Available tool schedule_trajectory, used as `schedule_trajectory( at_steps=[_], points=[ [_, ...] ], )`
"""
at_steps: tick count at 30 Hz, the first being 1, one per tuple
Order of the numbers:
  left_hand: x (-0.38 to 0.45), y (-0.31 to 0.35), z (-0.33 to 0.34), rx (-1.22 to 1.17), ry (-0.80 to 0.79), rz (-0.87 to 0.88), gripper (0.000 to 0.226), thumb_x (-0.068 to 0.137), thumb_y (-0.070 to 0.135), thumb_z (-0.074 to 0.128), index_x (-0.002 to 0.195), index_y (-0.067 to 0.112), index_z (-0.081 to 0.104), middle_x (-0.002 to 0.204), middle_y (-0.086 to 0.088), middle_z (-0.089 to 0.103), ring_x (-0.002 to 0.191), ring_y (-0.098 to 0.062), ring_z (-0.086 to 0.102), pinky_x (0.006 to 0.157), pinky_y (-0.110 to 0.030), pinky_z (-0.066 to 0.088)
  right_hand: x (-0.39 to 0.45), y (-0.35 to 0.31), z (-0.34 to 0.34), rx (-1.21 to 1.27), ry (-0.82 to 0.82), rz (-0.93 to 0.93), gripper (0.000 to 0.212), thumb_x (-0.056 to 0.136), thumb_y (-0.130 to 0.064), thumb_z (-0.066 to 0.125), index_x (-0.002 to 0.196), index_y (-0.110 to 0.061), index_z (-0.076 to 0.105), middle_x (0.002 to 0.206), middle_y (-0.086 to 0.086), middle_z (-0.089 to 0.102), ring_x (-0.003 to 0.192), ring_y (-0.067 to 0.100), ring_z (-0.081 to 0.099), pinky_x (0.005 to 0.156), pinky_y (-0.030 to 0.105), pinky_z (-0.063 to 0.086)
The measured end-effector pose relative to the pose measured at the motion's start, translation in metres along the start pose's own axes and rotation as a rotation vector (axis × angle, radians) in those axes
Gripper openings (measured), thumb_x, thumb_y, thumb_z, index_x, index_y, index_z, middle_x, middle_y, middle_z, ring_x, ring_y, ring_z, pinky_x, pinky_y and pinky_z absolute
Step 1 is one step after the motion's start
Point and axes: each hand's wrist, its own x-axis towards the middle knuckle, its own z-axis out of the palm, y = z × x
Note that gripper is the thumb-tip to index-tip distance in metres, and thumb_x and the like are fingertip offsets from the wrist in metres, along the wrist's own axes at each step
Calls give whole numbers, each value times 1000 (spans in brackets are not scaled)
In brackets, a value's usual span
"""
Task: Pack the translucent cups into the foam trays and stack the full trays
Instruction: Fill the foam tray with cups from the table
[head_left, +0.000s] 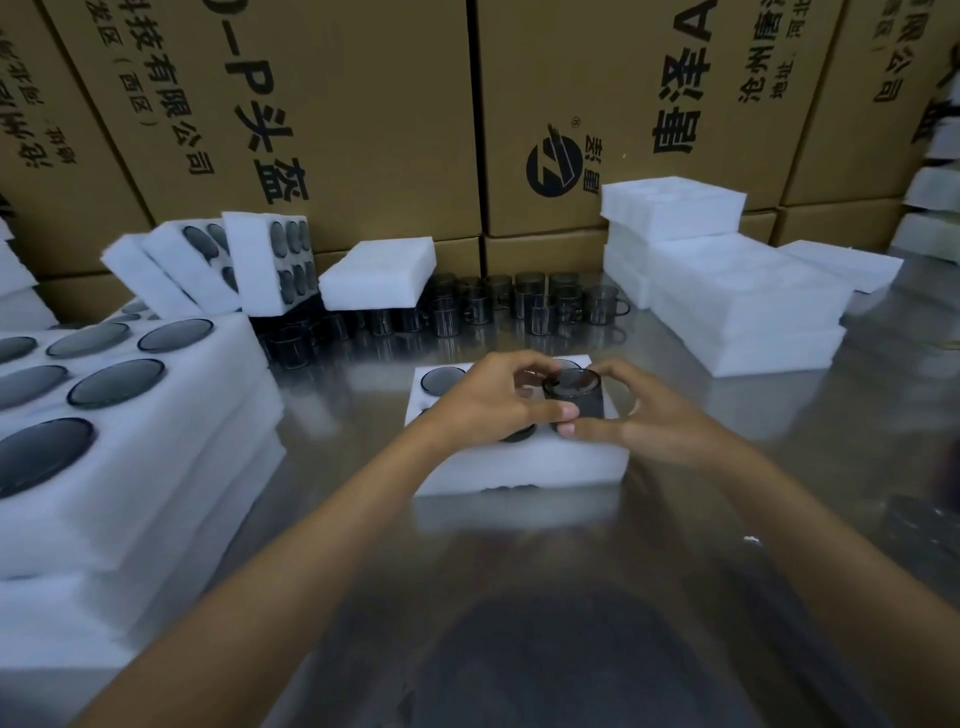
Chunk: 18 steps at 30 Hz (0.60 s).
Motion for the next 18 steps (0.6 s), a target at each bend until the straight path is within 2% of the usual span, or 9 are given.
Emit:
schedule_trajectory(
  at_steps=[3,4,6,8,10,12,14,16,18],
  points=[
    [-1,-6,2,56,31,4,41,74,32,86,109,35,63,109,16,67,105,-2,63,96,-22,50,-1,3,4,-30,11,-29,55,64,-56,85,110,-38,60,126,-7,61,121,15,54,106,43,44],
    [-2,-7,3,65,42,10,40,74,33,86,106,38,63,106,19,67,103,0,63,94,-21,51,-1,3,2,-27,-10,-25,53,66,-53,85,110,-38,61,126,-9,62,120,13,55,104,38,45],
    [-2,-6,5,84,55,25,38,72,35,87,101,40,63,100,23,66,101,6,61,92,-21,51,-1,2,-6,-6,-101,8,44,71,-45,84,110,-44,63,125,-13,63,118,6,55,93,21,44],
    [-1,-5,6,100,68,23,40,71,36,88,105,35,66,102,22,67,103,5,61,94,-24,51,2,2,-14,144,-142,35,25,82,-29,76,101,-45,71,122,-13,69,118,4,58,89,13,42],
    [-2,-5,6,124,86,33,44,71,37,88,109,30,67,106,19,67,105,0,61,94,-24,51,6,4,-15,272,-66,57,20,90,-27,65,95,-42,77,112,-18,72,114,-3,59,89,13,43],
    [-5,-6,7,143,105,66,44,71,38,87,109,30,67,107,20,67,105,1,60,90,-18,50,8,7,-8,276,5,44,16,95,-32,62,100,-41,74,106,-26,68,104,-16,58,79,1,41],
    [-8,-7,10,165,125,96,44,71,38,87,109,32,65,105,21,65,103,2,59,86,-13,48,9,12,3,295,35,2,21,97,-26,61,107,-41,71,107,-28,66,99,-22,57,72,-4,38],
    [-10,-8,12,197,128,110,46,72,38,87,111,31,65,106,17,65,103,0,59,86,-16,47,8,17,13,335,68,-28,30,97,-17,60,110,-41,71,117,-22,67,112,-13,57,83,1,39],
    [-11,-8,13,242,114,102,48,74,44,84,115,30,66,110,13,66,104,-2,59,89,-20,48,5,21,19,380,76,-51,33,98,-14,58,113,-40,72,134,-17,60,129,-9,47,96,7,35]
  ],
)
